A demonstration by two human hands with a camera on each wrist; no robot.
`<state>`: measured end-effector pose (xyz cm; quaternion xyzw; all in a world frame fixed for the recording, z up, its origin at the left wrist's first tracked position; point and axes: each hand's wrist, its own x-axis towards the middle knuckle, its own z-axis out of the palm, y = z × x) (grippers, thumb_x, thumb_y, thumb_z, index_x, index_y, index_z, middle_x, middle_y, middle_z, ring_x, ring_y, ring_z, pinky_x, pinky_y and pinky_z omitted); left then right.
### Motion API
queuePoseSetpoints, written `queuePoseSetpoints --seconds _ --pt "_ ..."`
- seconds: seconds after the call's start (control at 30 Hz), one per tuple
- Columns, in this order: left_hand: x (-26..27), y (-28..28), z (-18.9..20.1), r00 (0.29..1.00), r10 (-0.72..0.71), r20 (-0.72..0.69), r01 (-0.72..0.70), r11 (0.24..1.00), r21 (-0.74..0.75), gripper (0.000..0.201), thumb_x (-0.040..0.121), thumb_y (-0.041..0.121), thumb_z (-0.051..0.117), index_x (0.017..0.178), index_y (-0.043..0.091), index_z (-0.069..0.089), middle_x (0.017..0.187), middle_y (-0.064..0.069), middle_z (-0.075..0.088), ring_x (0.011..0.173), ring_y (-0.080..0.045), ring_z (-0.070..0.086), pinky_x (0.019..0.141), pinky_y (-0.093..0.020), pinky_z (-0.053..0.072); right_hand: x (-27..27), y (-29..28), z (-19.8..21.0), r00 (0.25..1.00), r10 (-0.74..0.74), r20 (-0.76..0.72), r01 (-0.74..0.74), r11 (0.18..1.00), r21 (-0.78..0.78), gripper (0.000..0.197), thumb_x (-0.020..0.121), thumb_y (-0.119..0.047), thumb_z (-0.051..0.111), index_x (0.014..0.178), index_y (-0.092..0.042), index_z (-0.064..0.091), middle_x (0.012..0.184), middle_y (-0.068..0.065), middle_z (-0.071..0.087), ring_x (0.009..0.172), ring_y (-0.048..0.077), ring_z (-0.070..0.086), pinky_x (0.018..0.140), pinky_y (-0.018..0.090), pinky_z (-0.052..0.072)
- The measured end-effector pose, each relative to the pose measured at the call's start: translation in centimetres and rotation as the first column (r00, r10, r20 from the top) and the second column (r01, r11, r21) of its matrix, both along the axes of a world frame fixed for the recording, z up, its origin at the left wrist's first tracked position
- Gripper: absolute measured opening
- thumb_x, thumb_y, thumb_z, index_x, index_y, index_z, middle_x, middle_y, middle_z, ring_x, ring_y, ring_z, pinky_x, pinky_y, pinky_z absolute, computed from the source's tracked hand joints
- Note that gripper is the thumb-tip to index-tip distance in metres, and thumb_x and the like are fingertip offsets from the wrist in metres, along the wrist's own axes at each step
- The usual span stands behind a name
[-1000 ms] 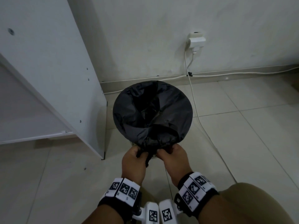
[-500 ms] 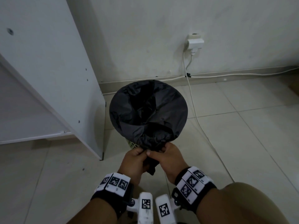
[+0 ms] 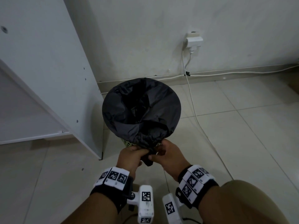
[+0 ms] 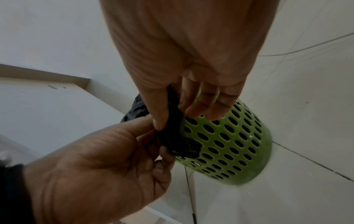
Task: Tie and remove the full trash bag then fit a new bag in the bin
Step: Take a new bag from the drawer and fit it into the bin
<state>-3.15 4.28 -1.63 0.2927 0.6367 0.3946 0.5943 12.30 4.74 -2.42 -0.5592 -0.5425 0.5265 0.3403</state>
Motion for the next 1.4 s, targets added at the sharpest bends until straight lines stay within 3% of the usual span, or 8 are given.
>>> queuePoseSetpoints --seconds 0.13,0.3,0.47,0.57,0.67,0.97,1.3,1.4 --pt "-0.4 0.5 0.1 0.996 -0.06 -0.069 0.063 0.997 0.035 0.012 0.08 0.001 0.073 0.069 -0.004 0.075 0.067 -0.021 0.073 0.061 -0.019 0.067 0.066 -0.025 0.049 -0.4 -0.1 -0.7 0.989 -0.027 0.147 0.018 0.998 0.06 0.028 0.075 -0.014 0.073 0.101 -0.017 0.065 0.083 0.004 0.072 0.078 0.019 0.067 0.069 0.034 0.053" --pt "-0.6 0.8 0.4 1.0 -0.011 0.002 0.011 1.0 0.027 0.009 0.088 0.003 0.07 0.094 0.008 0.075 0.074 -0.001 0.073 0.051 -0.001 0.065 0.048 -0.012 0.046 -0.5 0.9 -1.3 0.938 -0.189 0.292 0.15 0.977 0.15 0.008 0.084 -0.007 0.057 0.088 -0.013 0.057 0.081 0.005 0.067 0.073 0.022 0.064 0.066 0.033 0.052" --pt "-1.5 1.4 0.3 0.997 -0.039 -0.062 0.036 0.998 -0.053 0.018 0.075 0.018 0.074 0.085 0.003 0.071 0.082 -0.015 0.066 0.064 -0.017 0.048 0.064 -0.03 0.035 -0.1 2.0 -2.1 0.911 -0.215 0.352 0.173 0.974 0.148 0.011 0.081 -0.01 0.054 0.072 -0.015 0.06 0.068 0.001 0.064 0.063 0.022 0.063 0.053 0.021 0.044" --pt "-2.1 2.2 0.6 0.984 -0.114 -0.135 0.108 0.993 -0.055 0.021 0.07 0.022 0.074 0.078 0.007 0.062 0.075 -0.017 0.052 0.055 -0.016 0.038 0.067 -0.037 0.029 -0.6 2.1 -2.2 0.923 -0.227 0.311 0.21 0.974 0.086 0.018 0.076 -0.018 0.051 0.068 -0.011 0.066 0.066 0.006 0.068 0.062 0.025 0.066 0.058 0.039 0.057" --pt "-2.8 2.7 0.3 0.979 -0.13 -0.158 0.122 0.991 -0.055 0.009 0.08 0.014 0.075 0.079 0.013 0.066 0.079 -0.007 0.064 0.07 -0.019 0.052 0.072 -0.032 0.04 -0.7 2.4 -2.6 0.932 -0.248 0.265 0.239 0.969 0.065 0.024 0.073 -0.025 0.049 0.064 -0.009 0.064 0.063 0.01 0.067 0.061 0.03 0.065 0.059 0.049 0.057" --pt "-2.6 3.1 -1.5 0.993 0.092 -0.075 -0.097 0.993 -0.073 0.017 0.092 0.006 0.064 0.079 0.016 0.069 0.106 -0.011 0.07 0.103 -0.027 0.062 0.084 -0.037 0.047 -0.7 2.0 -0.6 0.913 -0.363 0.184 0.358 0.932 0.063 0.014 0.08 -0.01 0.057 0.073 -0.022 0.055 0.07 0.013 0.068 0.064 0.037 0.067 0.058 0.051 0.058" --pt "-2.4 1.2 -2.5 0.932 0.253 0.259 -0.259 0.966 -0.011 0.021 0.092 -0.009 0.052 0.095 -0.003 0.072 0.092 -0.015 0.076 0.085 -0.027 0.071 0.075 -0.034 0.056 -1.0 0.7 -0.8 0.895 -0.164 0.416 0.06 0.966 0.253 0.018 0.091 0.0 0.054 0.096 -0.008 0.07 0.097 0.004 0.059 0.08 0.018 0.06 0.067 0.004 0.037" --pt "-2.6 0.9 -2.4 0.921 0.245 0.304 -0.257 0.966 0.0 0.019 0.093 -0.005 0.054 0.108 -0.01 0.066 0.101 -0.02 0.073 0.092 -0.03 0.068 0.08 -0.035 0.053 -1.2 0.6 -0.5 0.903 -0.176 0.391 0.052 0.95 0.307 0.019 0.087 0.005 0.055 0.091 -0.008 0.068 0.092 0.001 0.06 0.077 0.011 0.053 0.065 0.003 0.037"
